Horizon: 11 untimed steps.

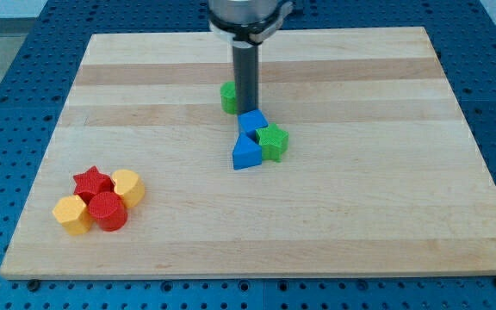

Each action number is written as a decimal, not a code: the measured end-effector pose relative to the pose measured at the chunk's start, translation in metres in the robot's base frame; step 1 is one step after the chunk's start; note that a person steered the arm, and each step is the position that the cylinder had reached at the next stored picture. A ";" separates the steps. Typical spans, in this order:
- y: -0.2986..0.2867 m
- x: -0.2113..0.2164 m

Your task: Separate the blue blocks from the green blocks

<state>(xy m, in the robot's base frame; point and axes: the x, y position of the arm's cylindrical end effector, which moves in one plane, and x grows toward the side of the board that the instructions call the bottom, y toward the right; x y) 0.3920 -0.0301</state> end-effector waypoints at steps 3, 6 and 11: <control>-0.082 0.014; 0.001 -0.056; 0.047 -0.038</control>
<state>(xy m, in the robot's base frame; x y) 0.3541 0.0171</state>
